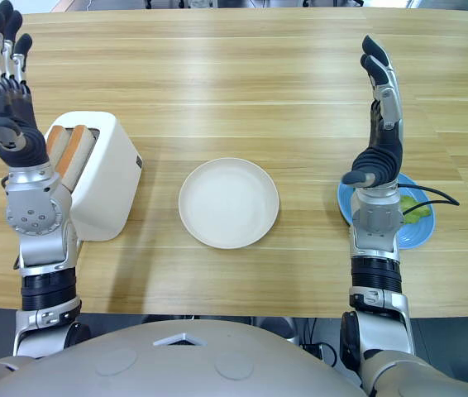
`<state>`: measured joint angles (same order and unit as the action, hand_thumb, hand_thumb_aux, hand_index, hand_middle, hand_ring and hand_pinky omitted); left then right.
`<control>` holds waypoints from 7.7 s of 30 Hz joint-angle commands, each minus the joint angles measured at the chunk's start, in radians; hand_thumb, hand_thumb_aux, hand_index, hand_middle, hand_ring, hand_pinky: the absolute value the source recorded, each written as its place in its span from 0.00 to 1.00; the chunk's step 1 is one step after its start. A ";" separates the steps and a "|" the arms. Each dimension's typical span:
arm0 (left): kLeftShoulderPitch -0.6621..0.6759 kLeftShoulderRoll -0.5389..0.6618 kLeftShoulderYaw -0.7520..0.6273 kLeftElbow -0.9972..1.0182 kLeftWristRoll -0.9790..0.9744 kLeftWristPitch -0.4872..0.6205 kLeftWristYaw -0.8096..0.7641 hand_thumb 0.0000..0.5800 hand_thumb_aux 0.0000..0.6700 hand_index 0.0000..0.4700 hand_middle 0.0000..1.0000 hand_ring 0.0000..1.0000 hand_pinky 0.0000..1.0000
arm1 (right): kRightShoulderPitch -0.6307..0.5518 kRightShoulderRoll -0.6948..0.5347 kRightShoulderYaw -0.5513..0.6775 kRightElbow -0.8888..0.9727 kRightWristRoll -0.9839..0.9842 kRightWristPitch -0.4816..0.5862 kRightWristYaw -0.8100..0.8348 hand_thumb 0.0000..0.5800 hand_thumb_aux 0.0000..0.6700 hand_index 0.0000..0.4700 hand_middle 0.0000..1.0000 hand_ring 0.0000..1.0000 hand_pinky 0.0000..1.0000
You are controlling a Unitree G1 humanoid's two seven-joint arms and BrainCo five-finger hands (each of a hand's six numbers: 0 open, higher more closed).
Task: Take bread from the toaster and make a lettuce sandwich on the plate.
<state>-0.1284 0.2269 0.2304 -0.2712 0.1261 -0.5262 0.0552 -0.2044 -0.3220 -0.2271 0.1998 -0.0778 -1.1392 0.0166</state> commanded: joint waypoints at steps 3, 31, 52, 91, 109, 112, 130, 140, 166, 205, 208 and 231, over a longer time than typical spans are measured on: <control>0.009 -0.001 -0.009 0.021 0.034 -0.004 0.004 0.00 0.00 0.00 0.00 0.00 0.00 | -0.003 -0.008 0.020 0.029 0.021 0.011 0.018 0.00 0.00 0.00 0.00 0.00 0.00; 0.193 0.465 0.289 0.153 0.446 0.185 -0.019 0.00 0.00 0.00 0.00 0.00 0.00 | 0.063 -0.025 0.033 -0.041 0.041 0.037 0.054 0.00 0.00 0.00 0.00 0.00 0.00; 0.402 0.572 0.166 0.112 0.488 0.397 -0.255 0.00 0.00 0.00 0.00 0.00 0.00 | 0.110 -0.015 0.025 -0.106 0.039 0.060 0.059 0.00 0.00 0.00 0.00 0.00 0.00; 0.271 0.461 0.149 0.010 0.268 0.483 -0.292 1.00 1.00 0.98 1.00 1.00 1.00 | 0.144 -0.024 0.015 -0.135 0.055 0.073 0.060 0.00 0.00 0.00 0.00 0.00 0.00; 0.136 0.395 0.115 0.083 0.370 0.308 0.003 1.00 1.00 0.98 1.00 1.00 1.00 | 0.155 -0.023 0.003 -0.134 0.051 0.065 0.058 0.00 0.00 0.00 0.00 0.00 0.00; 0.132 0.410 0.111 0.096 0.412 0.285 0.042 1.00 1.00 0.98 1.00 1.00 1.00 | 0.152 -0.024 0.005 -0.133 0.052 0.068 0.060 0.00 0.00 0.00 0.00 0.00 0.00; -0.126 0.448 -0.045 0.145 0.610 0.084 0.225 1.00 1.00 0.98 0.99 0.99 0.99 | 0.073 0.003 0.035 -0.063 0.023 0.059 0.056 0.00 0.00 0.00 0.00 0.00 0.00; -0.243 0.374 -0.359 0.295 0.883 -0.035 0.423 1.00 1.00 0.98 1.00 1.00 1.00 | 0.013 0.019 0.062 0.007 0.017 0.031 0.062 0.00 0.00 0.00 0.00 0.00 0.00; -0.298 0.272 -0.883 0.332 1.380 0.226 0.438 1.00 1.00 0.98 1.00 1.00 1.00 | -0.012 0.039 0.090 0.026 0.019 0.025 0.066 0.00 0.00 0.00 0.00 0.00 0.00; -0.420 0.336 -1.113 0.681 1.396 0.269 1.258 1.00 1.00 0.98 0.95 0.95 0.95 | -0.001 0.034 0.106 0.010 0.023 0.036 0.070 0.00 0.00 0.00 0.00 0.00 0.00; -0.428 0.318 -1.128 0.696 1.403 0.282 1.261 1.00 1.00 0.98 0.94 0.94 0.94 | 0.001 0.038 0.107 0.012 0.019 0.035 0.068 0.00 0.00 0.00 0.00 0.00 0.00; -0.488 0.188 -1.136 0.949 1.306 0.330 1.070 1.00 1.00 0.98 0.88 0.88 0.88 | -0.002 0.053 0.109 0.020 0.003 0.032 0.058 0.00 0.00 0.00 0.00 0.00 0.00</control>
<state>-0.6079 0.4233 -0.9037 0.6515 1.4396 -0.2056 1.1319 -0.2062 -0.2752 -0.1188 0.2212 -0.0682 -1.1084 0.0771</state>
